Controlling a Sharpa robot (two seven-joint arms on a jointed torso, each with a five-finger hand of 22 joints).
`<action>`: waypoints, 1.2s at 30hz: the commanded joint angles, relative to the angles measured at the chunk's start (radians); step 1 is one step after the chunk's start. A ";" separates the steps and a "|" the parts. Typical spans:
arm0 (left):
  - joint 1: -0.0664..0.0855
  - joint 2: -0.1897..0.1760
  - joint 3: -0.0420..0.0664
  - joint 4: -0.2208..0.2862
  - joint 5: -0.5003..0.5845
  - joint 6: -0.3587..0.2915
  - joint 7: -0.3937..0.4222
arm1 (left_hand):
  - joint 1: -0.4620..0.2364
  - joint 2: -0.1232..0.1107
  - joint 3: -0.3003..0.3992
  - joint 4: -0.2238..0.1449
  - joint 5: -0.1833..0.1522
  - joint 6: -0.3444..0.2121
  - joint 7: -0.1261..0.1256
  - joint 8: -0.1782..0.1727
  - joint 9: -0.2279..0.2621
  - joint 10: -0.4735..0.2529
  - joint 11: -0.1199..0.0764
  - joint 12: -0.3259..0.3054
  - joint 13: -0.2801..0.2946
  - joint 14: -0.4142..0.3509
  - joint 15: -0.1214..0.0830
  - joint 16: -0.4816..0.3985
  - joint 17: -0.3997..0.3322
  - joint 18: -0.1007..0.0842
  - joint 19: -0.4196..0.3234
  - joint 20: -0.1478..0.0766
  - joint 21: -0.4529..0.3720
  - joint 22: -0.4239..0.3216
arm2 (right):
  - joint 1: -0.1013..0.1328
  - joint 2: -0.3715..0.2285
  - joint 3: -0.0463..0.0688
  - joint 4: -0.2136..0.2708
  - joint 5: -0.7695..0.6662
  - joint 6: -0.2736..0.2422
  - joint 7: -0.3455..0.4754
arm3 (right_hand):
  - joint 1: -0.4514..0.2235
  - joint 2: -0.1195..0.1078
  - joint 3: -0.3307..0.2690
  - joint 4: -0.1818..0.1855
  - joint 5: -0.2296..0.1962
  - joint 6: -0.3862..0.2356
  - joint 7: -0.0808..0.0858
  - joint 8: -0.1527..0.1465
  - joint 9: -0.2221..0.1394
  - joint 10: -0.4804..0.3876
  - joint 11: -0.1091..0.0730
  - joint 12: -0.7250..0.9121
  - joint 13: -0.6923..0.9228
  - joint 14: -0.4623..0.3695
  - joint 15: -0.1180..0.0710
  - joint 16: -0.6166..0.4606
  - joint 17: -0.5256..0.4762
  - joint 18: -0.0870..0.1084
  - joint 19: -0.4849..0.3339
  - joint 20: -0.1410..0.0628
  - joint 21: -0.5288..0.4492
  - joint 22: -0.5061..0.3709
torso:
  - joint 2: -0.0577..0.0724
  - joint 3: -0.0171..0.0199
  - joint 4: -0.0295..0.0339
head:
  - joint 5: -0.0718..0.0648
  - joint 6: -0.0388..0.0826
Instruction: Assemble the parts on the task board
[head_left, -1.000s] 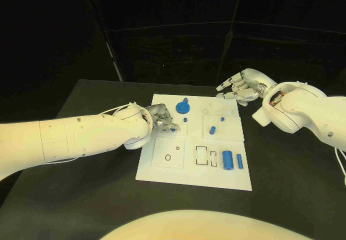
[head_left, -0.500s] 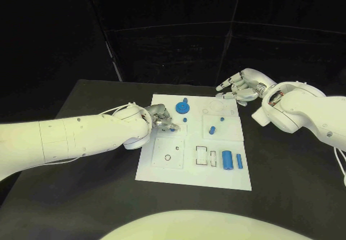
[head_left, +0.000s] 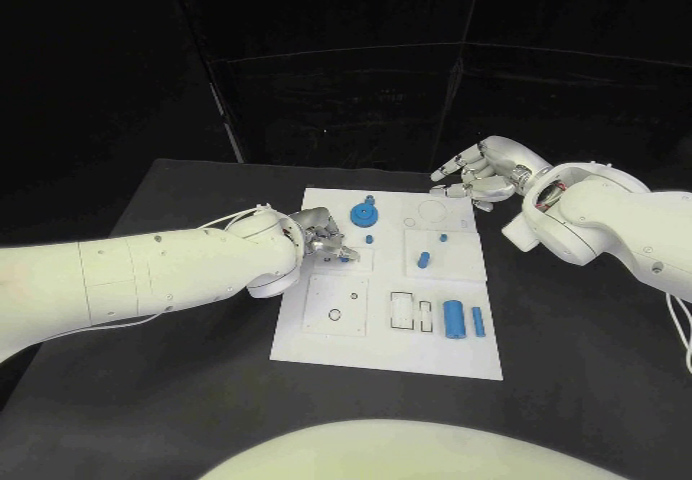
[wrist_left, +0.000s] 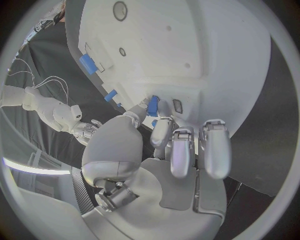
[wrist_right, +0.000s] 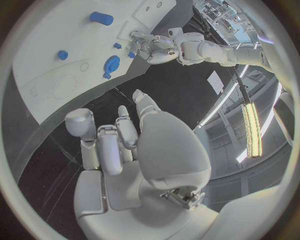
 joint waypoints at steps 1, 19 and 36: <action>-0.005 0.003 -0.004 -0.003 0.009 0.026 -0.020 | -0.011 -0.004 -0.011 0.003 0.004 0.003 0.001 0.000 0.002 0.004 0.000 0.004 0.001 0.107 -0.006 0.003 0.263 -0.010 0.039 -0.007 0.005 0.054 | 0.002 0.000 0.001 0.002 -0.002 0.001 0.009 | -0.010 0.003 -0.003 0.004 0.005 0.001 -0.001 0.005 -0.001 -0.008 0.000 -0.004 -0.001 0.062 -0.007 -0.004 0.075 0.018 -0.007 0.000 -0.005 -0.001 | 0.000 0.0004 0.0003 | -0.001 -0.001; -0.005 0.008 -0.004 -0.006 0.009 0.030 -0.021 | -0.013 -0.009 -0.041 0.009 0.004 0.005 0.000 0.005 0.007 0.004 -0.001 0.005 0.002 0.107 -0.007 0.003 0.263 -0.010 0.038 -0.008 0.005 0.055 | 0.002 0.000 0.001 0.002 -0.002 0.000 0.010 | -0.012 0.002 -0.004 0.005 0.005 0.001 -0.001 0.005 -0.001 -0.007 0.000 -0.004 -0.001 0.062 -0.007 -0.004 0.075 0.018 -0.007 0.000 -0.005 -0.001 | -0.001 -0.0004 0.0007 | -0.004 -0.002; -0.005 0.011 -0.004 -0.008 0.009 0.033 -0.022 | -0.045 -0.016 -0.110 0.042 0.004 0.003 0.003 0.007 0.013 0.002 0.002 0.004 0.000 0.107 -0.006 0.003 0.263 -0.009 0.038 -0.007 0.003 0.053 | 0.002 0.001 0.001 0.001 -0.002 -0.002 0.010 | -0.012 0.002 -0.005 0.006 0.005 0.001 -0.001 0.005 -0.001 -0.009 0.000 -0.006 -0.003 0.062 -0.007 -0.005 0.073 0.018 -0.009 0.000 -0.007 -0.004 | -0.001 -0.0002 0.0005 | -0.004 0.000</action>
